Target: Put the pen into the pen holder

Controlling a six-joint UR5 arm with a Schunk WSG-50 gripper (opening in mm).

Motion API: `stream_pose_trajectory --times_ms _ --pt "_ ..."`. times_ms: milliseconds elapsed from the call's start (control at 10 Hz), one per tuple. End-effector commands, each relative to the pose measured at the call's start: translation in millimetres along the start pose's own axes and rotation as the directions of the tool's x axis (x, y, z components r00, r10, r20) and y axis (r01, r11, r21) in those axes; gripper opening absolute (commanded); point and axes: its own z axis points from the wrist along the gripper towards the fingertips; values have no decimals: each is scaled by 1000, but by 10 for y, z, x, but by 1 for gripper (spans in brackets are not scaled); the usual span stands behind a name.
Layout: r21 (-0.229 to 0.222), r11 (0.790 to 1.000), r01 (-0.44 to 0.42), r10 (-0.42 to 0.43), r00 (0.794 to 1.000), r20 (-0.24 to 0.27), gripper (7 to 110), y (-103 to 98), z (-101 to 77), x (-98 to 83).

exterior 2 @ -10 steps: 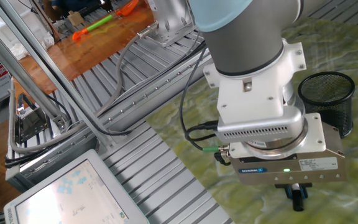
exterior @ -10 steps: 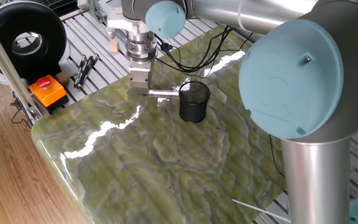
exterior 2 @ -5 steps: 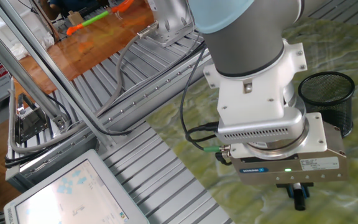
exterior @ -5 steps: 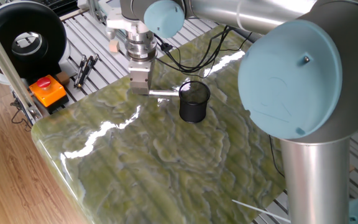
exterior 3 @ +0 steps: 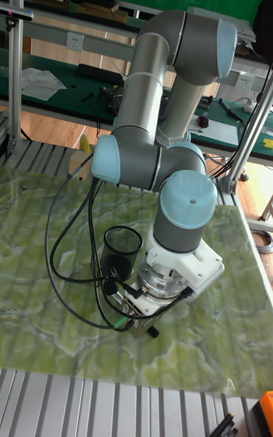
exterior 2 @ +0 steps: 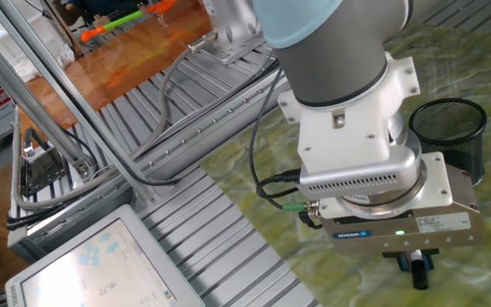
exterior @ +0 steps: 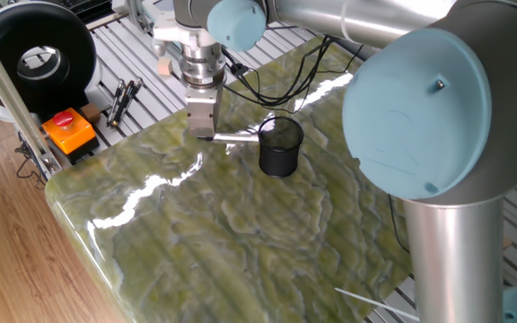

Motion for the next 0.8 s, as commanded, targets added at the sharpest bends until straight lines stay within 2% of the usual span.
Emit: stream_pose_trajectory --times_ms 0,100,200,300,600,700 --pt "-24 1000 0 0 1000 -10 22 45 -45 0" --pt "-29 1000 -3 2 1000 -31 22 63 -68 31" --pt "-25 1000 -8 6 997 -75 22 66 -113 99" --pt "-5 1000 -22 21 994 -111 22 43 -151 142" --pt "16 999 -34 36 986 -164 22 14 -199 150" --pt "18 999 -36 39 985 -167 22 15 -186 119"
